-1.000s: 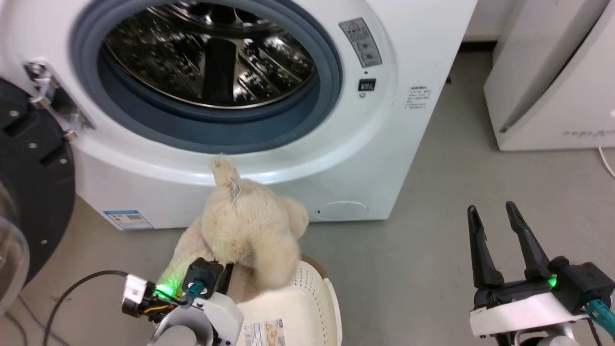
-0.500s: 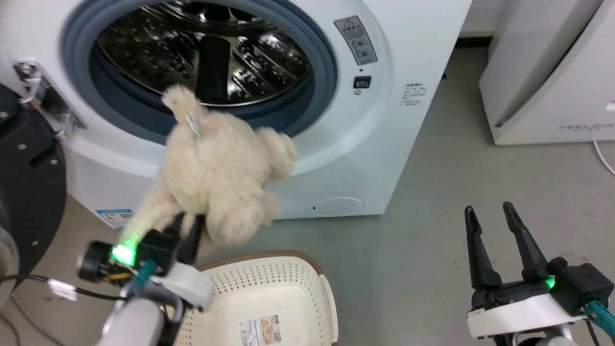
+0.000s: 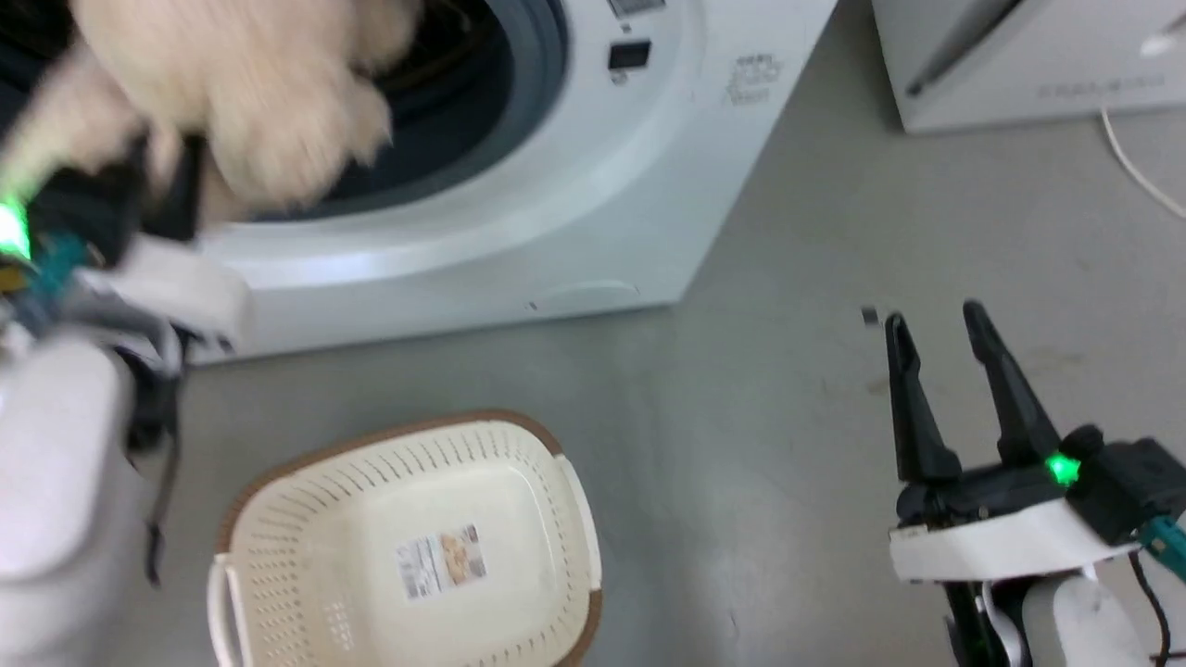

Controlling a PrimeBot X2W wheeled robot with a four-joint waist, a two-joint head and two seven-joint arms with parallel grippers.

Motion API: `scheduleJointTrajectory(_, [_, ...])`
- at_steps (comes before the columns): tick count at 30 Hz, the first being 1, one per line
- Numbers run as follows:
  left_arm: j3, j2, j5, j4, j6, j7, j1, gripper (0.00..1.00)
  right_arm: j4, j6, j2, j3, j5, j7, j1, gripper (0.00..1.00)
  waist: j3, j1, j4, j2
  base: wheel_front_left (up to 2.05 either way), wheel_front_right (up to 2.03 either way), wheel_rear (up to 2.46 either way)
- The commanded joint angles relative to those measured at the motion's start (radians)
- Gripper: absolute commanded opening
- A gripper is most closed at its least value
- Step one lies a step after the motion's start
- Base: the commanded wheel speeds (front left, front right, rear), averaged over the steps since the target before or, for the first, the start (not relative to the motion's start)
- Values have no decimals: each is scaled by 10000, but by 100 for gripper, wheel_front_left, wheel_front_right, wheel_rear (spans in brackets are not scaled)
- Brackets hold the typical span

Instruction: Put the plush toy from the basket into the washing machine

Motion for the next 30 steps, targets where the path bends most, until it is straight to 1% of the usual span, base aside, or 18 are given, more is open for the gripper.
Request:
scheduleJointTrajectory(1, [71,113,68,-80,-40,69,-480,0,-66,-7,-2,20,111,-44,-234,100,947,-1,-563,0,0,0,0])
scheduleJointTrajectory(5, [37,553,248,216,-380,628,-2021,0,-167,-7,-2,8,393,-44,-610,100,1896,-1,-939,0,0,0,0])
scheduleJointTrajectory(10, [-156,1039,615,999,-830,1141,-4068,0,-279,-7,-2,95,674,-44,-940,100,2943,-1,-1305,0,0,0,0])
scheduleJointTrajectory(15, [-568,1444,1112,2008,-1186,1573,-6035,0,-413,-7,-2,116,913,-44,-1180,100,3759,-1,-1546,0,0,0,0])
scheduleJointTrajectory(18, [-1141,1715,1573,2731,-1400,1932,-7018,0,-444,-7,-2,180,995,-44,-1292,100,4109,-1,-1630,0,0,0,0])
scheduleJointTrajectory(23, [-1923,1804,1653,4053,-1573,2511,-8351,0,-465,-7,-2,302,1092,-44,-1433,100,4466,-1,-1726,0,0,0,0])
scheduleJointTrajectory(25, [-2212,1791,1464,4544,-1596,2692,-8704,0,-480,-7,-2,352,1123,-44,-1449,100,4552,-1,-1747,0,0,0,0])
scheduleJointTrajectory(27, [-2795,1766,1201,4907,-1602,2775,-8890,0,-474,-7,-2,391,1140,-44,-1471,100,4620,-1,-1755,0,0,0,0])
scheduleJointTrajectory(28, [-3091,1768,1027,5058,-1603,2803,-8965,0,-475,-7,-2,394,1143,-44,-1487,100,4646,-1,-1754,0,0,0,0])
scheduleJointTrajectory(29, [-3091,1768,1027,5058,-1603,2803,-8965,0,-475,-7,-2,394,1143,-44,-1487,100,4646,-1,-1754,0,0,0,0])
scheduleJointTrajectory(30, [-3395,1786,852,5178,-1604,2808,-9037,0,-475,-7,-2,393,1153,-44,-1500,100,4667,-1,-1752,0,0,0,0])
